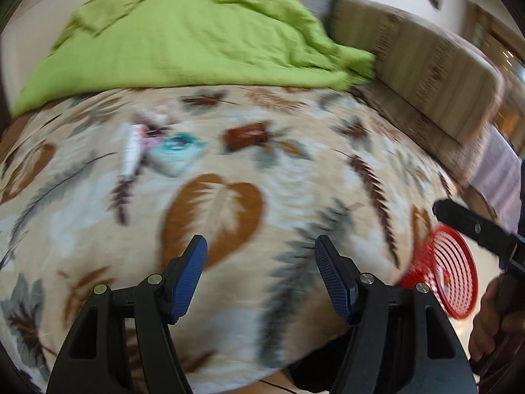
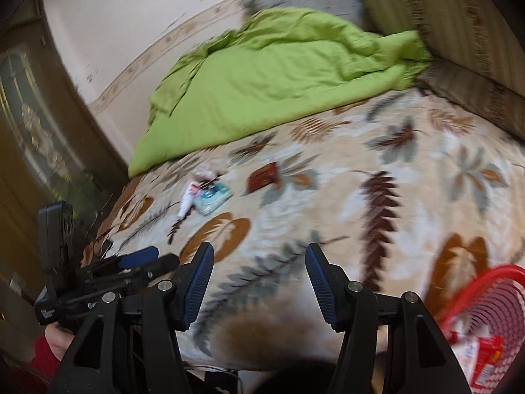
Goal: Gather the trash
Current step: 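Move both open tools back over the remaining trash on the bed, then grasp the white spray bottle with the left tool while the right tool grasps the red chocolate wrapper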
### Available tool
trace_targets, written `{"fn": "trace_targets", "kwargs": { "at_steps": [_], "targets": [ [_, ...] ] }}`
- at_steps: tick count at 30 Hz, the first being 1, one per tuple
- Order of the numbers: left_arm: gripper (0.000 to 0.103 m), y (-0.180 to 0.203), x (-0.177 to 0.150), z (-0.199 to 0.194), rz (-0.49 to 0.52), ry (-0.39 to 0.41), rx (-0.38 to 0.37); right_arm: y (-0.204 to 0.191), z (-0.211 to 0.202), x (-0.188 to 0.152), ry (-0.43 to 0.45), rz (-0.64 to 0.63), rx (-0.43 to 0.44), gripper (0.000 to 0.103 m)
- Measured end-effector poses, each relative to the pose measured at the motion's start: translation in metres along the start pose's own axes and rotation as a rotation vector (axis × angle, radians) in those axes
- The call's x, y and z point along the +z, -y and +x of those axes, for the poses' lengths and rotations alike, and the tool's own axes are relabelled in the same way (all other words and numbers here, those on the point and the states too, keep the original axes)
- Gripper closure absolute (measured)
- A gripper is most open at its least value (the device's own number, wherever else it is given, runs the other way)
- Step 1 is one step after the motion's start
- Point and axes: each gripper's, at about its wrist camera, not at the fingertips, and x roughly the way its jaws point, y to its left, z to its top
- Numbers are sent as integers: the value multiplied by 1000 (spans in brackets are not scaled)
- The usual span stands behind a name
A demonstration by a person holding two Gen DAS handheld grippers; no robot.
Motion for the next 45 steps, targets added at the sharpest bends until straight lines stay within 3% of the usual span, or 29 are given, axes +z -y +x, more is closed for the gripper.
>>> {"fn": "trace_targets", "kwargs": {
  "at_steps": [9, 13, 18, 21, 23, 26, 32, 41, 43, 45],
  "targets": [
    [36, -97, 18, 3, -174, 3, 157, -53, 82, 11, -88, -80, 53, 40],
    [36, -133, 43, 22, -228, -18, 177, -55, 105, 8, -104, -63, 75, 40],
    [40, -158, 82, 68, -276, -70, 131, -46, 120, 2, -136, -48, 83, 40],
    [42, -167, 100, 97, -294, -100, 154, -35, 121, 7, -136, -6, 94, 40],
    [55, -171, 108, 117, -310, -124, 147, -25, 122, 14, -130, 29, 100, 40],
    [61, -174, 113, 143, -324, -155, 135, -11, 126, 29, -120, 72, 99, 40],
    [60, -180, 115, 147, -349, -127, 102, 19, 157, 71, -107, 141, 57, 40],
    [65, -187, 104, 137, -329, -123, 40, 39, 244, 111, -172, 186, 17, 40],
    [63, -185, 105, 142, -323, -127, 55, 37, 261, 113, -185, 194, 16, 47],
    [63, -181, 107, 145, -313, -115, 72, 35, 274, 110, -212, 216, 36, 69]
  ]
}}
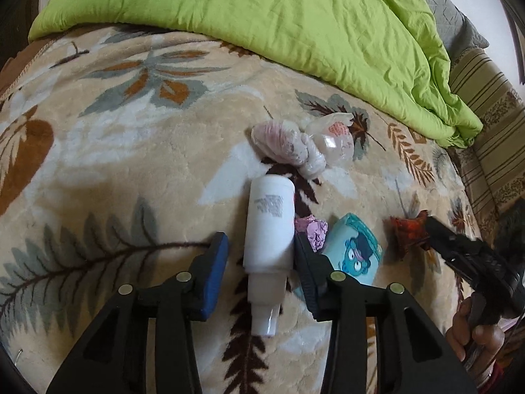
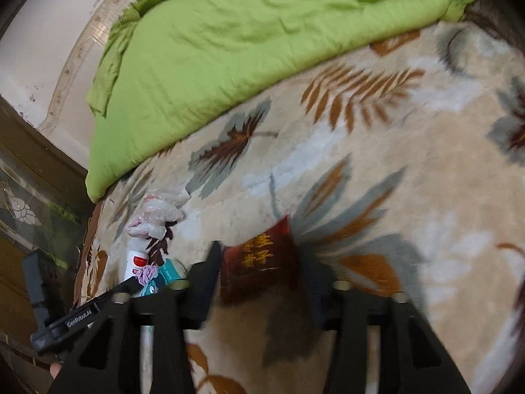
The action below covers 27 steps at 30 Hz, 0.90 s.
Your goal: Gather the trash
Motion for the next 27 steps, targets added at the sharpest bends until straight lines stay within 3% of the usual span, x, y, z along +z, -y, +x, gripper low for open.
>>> {"fn": "trace_targets", "kwargs": {
  "at_steps": [3, 4, 10, 19, 27],
  "targets": [
    [66, 2, -1, 1, 13, 27, 22, -6, 2, -9, 4, -4, 41, 77],
    [74, 2, -2, -1, 15, 36, 31, -10, -3, -12, 23, -27, 36, 79],
    [74, 5, -22, -24, 40, 79, 46, -26, -39, -33, 93, -95, 45, 80],
    [74, 32, -99, -89, 105, 199, 107, -59, -108, -102, 197, -269, 41, 80],
    [74, 61, -169, -124, 186, 288, 222, -60, -143, -155, 217, -343, 27, 80]
  ]
}}
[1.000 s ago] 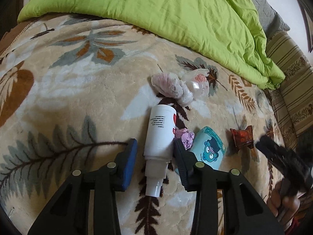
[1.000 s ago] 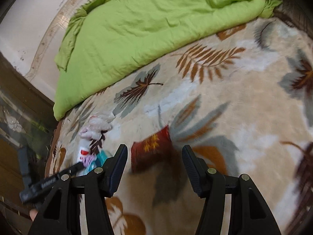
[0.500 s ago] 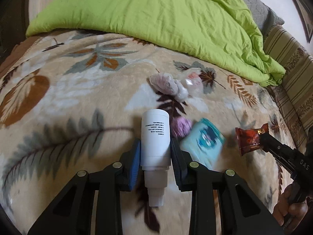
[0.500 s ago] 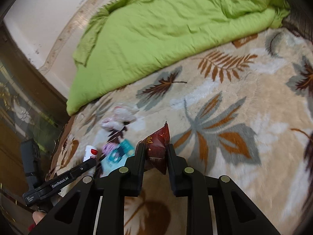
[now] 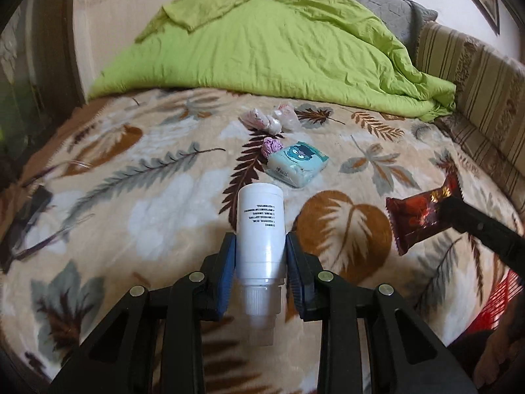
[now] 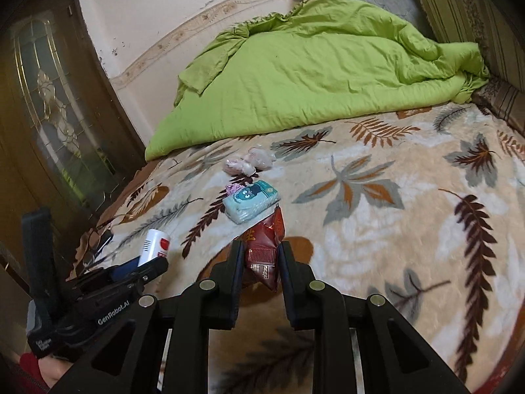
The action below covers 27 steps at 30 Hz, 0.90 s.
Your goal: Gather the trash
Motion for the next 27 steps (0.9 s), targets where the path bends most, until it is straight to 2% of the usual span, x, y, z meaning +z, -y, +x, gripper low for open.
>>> {"fn": "trace_targets", "kwargs": {
  "at_steps": [3, 7, 27],
  "targets": [
    [74, 7, -4, -7, 36, 37, 61, 1, -8, -2, 20, 1, 0, 80],
    [74, 12, -8, -8, 60, 62, 102, 4, -8, -2, 18, 13, -7, 80],
    [74, 3, -7, 4, 45, 51, 117, 2, 7, 0, -8, 10, 14, 80]
  ]
}}
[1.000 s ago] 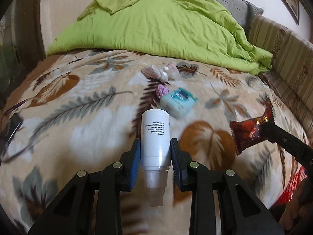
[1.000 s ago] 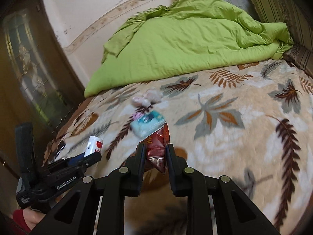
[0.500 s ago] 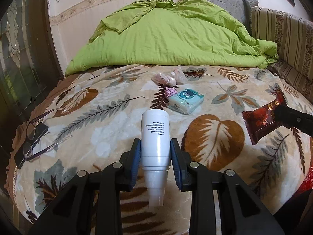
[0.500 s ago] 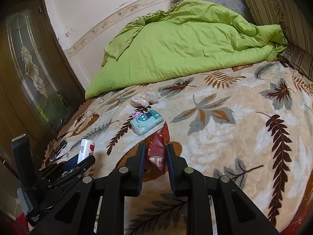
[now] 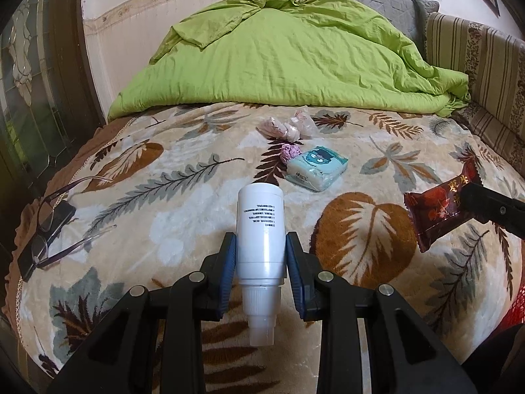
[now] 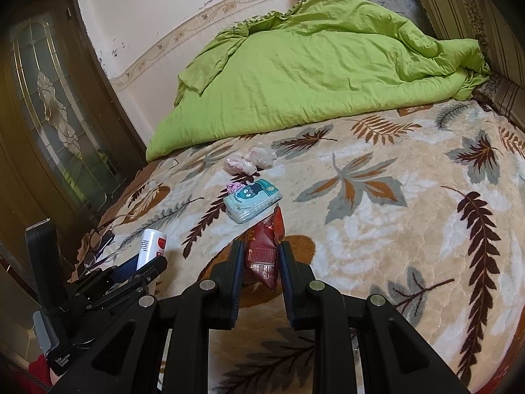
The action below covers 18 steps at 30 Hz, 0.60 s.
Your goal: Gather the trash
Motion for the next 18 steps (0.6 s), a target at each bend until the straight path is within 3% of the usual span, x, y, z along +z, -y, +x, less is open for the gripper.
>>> {"fn": "trace_targets", "kwargs": {
  "at_steps": [18],
  "targets": [
    [74, 0, 1, 3, -3, -1, 3, 0, 0, 0, -1, 2, 5, 80]
  ]
}}
